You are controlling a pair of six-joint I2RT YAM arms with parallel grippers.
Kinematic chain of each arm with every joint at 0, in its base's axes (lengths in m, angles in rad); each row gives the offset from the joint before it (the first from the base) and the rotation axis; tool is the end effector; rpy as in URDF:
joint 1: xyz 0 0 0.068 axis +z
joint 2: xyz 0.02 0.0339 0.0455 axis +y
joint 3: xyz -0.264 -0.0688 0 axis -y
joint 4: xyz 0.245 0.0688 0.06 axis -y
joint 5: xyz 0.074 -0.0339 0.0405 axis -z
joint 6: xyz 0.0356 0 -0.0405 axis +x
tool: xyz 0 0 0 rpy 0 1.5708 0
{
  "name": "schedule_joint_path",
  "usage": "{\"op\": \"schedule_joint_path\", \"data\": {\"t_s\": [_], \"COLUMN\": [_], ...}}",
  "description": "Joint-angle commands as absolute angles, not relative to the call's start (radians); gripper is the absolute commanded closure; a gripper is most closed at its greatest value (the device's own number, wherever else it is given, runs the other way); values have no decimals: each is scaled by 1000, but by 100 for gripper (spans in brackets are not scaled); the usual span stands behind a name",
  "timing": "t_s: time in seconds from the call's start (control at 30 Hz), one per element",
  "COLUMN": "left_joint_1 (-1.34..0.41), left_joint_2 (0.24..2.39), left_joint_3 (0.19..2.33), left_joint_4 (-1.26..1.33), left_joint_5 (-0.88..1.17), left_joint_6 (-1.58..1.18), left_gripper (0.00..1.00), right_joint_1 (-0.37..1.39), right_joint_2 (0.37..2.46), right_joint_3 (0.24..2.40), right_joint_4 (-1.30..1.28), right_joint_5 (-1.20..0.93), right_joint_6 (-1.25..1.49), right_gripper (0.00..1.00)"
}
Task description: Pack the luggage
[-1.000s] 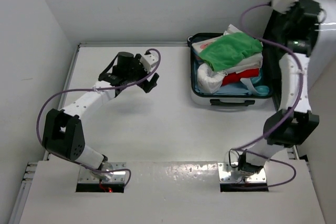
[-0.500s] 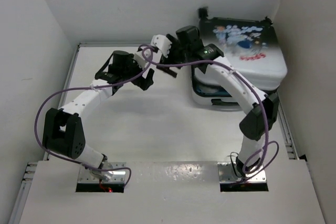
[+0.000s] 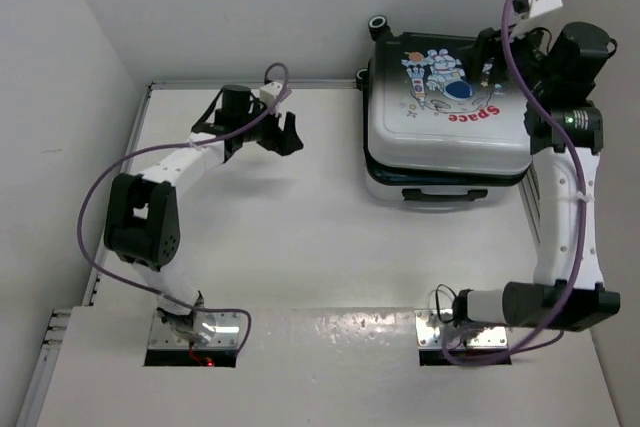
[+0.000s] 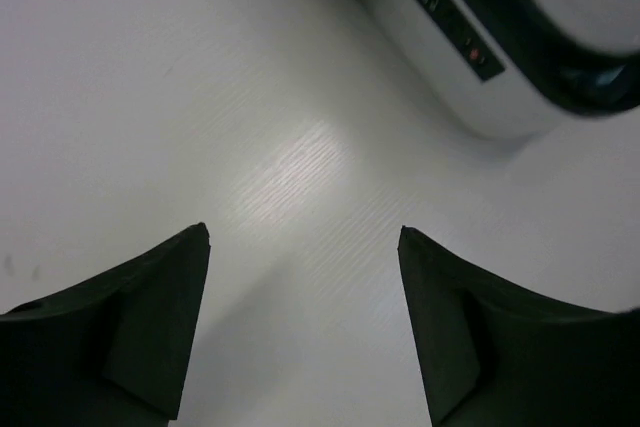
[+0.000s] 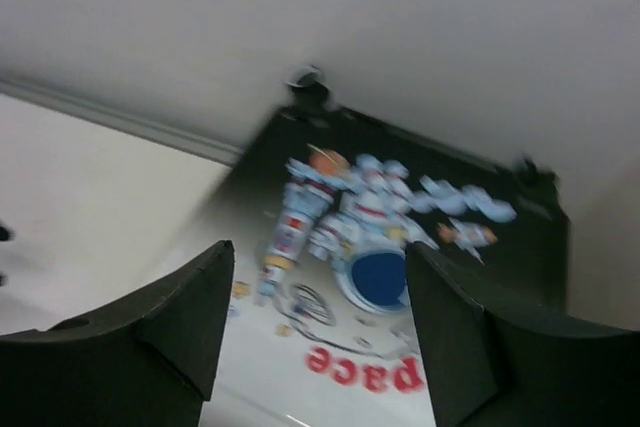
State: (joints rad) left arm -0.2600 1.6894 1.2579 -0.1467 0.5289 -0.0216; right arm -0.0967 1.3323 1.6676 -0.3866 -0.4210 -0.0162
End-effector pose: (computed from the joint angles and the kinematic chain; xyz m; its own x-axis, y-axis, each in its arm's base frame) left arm 0.3690 -0.1167 0.2704 -0.5416 0.1248 -0.8313 0.6188 0.7286 -0.2938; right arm 0.2757 -0.0121 0.5018 -0.0459 -0.0104 -0.9989 -0.3189 0.9478 0.0048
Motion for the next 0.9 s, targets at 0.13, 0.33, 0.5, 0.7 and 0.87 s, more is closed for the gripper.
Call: {"op": "schedule_joint_path", "data": {"t_s": [0.13, 0.33, 0.5, 0.7, 0.87], "left_joint_1": [-313, -347, -402, -468, -625], "left_joint_2": [1842, 1980, 1907, 1749, 1629], "left_joint_3": [1373, 1482, 1280, 1132, 1184], "left_joint_4": [136, 103, 256, 96, -193], "left_joint_5": [575, 591, 702, 873, 809], "left_joint_6": [-366, -436, -456, 6, 429], "left_gripper": [33, 52, 57, 45, 45], "right_joint_1": [-314, -434, -564, -634, -676], "right_joint_2": [1419, 1398, 1350, 1154, 1126], "right_joint_3": [1516, 1464, 1410, 1160, 1051], "right_joint_4": [-353, -423, -549, -722, -649], "right_joint_5": [-212, -221, -458, -841, -737], "right_joint_6": [43, -29, -40, -391, -283], "right_gripper": [40, 42, 45, 49, 50]}}
